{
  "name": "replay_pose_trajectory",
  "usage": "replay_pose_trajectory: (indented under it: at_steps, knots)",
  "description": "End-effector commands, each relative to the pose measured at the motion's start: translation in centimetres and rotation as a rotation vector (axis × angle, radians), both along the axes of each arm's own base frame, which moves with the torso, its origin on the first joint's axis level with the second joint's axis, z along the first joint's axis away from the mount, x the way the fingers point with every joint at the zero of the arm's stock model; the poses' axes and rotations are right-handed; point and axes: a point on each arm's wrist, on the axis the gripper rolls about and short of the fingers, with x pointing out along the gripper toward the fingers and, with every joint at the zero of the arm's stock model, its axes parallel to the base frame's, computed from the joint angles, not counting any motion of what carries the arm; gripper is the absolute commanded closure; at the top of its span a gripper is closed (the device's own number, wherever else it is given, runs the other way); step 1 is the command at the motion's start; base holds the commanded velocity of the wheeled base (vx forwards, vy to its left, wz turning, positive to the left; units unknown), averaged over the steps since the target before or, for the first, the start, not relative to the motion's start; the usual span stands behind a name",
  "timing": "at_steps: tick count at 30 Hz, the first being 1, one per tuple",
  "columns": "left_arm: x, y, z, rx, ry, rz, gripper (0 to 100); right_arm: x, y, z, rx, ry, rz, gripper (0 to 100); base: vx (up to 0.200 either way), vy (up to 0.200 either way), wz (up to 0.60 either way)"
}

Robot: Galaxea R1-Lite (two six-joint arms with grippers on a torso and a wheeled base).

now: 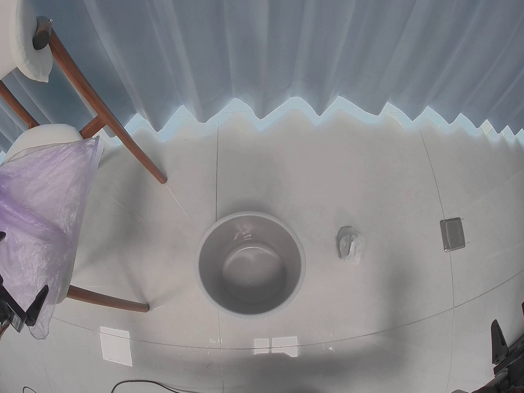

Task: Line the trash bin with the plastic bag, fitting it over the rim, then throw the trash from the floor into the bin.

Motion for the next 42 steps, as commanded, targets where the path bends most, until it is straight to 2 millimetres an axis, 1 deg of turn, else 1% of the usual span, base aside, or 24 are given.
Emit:
replay_pose_trajectory:
  at_steps: [1,3,4,8,12,13,14,18,19,22,23,25,26,28,30,32,35,36,38,39,42]
  knots:
    - [3.1,0.7,0.0,-0.004,0.108,0.073,0,0.0,0.0,-0.5,0.000,0.002,0.000,0,0.000,0.000,0.00]
    - [3.9,0.9,0.0,-0.008,0.129,0.089,0,0.0,0.0,-0.5,0.000,0.002,0.000,0,0.000,0.000,0.00]
    - [4.9,1.3,0.0,-0.012,0.150,0.105,0,0.0,0.0,-0.5,0.000,0.002,0.000,0,0.000,0.000,0.00]
    - [7.2,2.2,0.4,-0.050,0.145,0.059,0,0.0,0.0,-0.5,0.000,0.002,0.000,0,0.000,0.000,0.00]
    - [7.9,4.1,2.0,-0.027,0.106,0.091,0,0.0,0.0,-0.5,0.000,0.002,0.000,0,0.000,0.000,0.00]
    - [7.9,4.1,2.0,-0.027,0.106,0.091,0,0.0,0.0,-0.5,0.000,0.002,0.000,0,0.000,0.000,0.00]
    - [8.2,5.3,2.3,-0.036,0.113,0.106,0,0.0,0.0,-0.5,0.000,0.002,0.000,0,0.000,0.000,0.00]
    - [8.8,7.2,2.3,-0.089,0.150,0.043,0,0.0,0.0,-0.5,0.000,0.002,0.000,0,0.000,0.000,0.00]
    - [9.1,7.3,2.0,-0.100,0.166,0.001,0,0.0,0.0,-0.5,0.000,0.002,0.000,0,0.000,0.000,0.00]
    - [8.9,7.0,1.4,-0.146,0.184,-0.125,0,0.0,0.0,-0.5,0.000,0.002,0.000,0,0.000,0.000,0.00]
    - [8.4,6.5,1.1,-0.158,0.196,-0.142,0,0.0,0.0,-0.5,0.000,0.002,0.000,0,0.000,0.000,0.00]
    - [6.9,5.4,1.2,-0.153,0.193,-0.156,0,0.0,0.0,-0.5,0.000,0.002,0.000,0,0.000,0.000,0.00]
    - [6.0,4.7,1.0,-0.157,0.208,-0.153,0,0.0,0.0,-0.5,0.000,0.002,0.000,0,0.000,0.000,0.00]
    - [4.8,3.9,0.3,-0.162,0.256,-0.119,0,0.0,0.0,-0.5,0.000,0.002,0.000,0,0.000,0.000,0.00]
    - [4.4,3.6,0.0,-0.151,0.280,-0.096,0,0.0,0.0,-0.5,0.000,0.002,0.000,0,0.000,0.000,0.00]
    - [4.6,3.4,-0.7,-0.135,0.318,-0.088,0,0.0,0.0,-0.5,0.000,0.002,0.000,0,0.000,0.000,0.00]
    - [5.4,3.6,-1.1,-0.122,0.318,-0.083,0,0.0,0.0,-0.5,0.000,0.002,0.000,0,0.000,0.000,0.00]
    - [6.3,4.0,-1.4,-0.110,0.300,-0.084,0,0.0,0.0,-0.5,0.000,0.002,0.000,0,0.000,0.000,0.00]
    - [7.0,4.3,-1.4,-0.093,0.268,-0.085,0,0.0,0.0,-0.5,0.000,0.002,0.000,0,0.000,0.000,0.00]
    - [7.7,4.6,-1.3,-0.072,0.230,-0.089,0,0.0,0.0,-0.5,0.000,0.002,0.000,0,0.000,0.000,0.00]
    - [9.1,5.0,-1.3,-0.051,0.203,-0.102,0,0.0,0.0,-0.5,0.000,0.002,0.000,0,0.000,0.000,0.00]
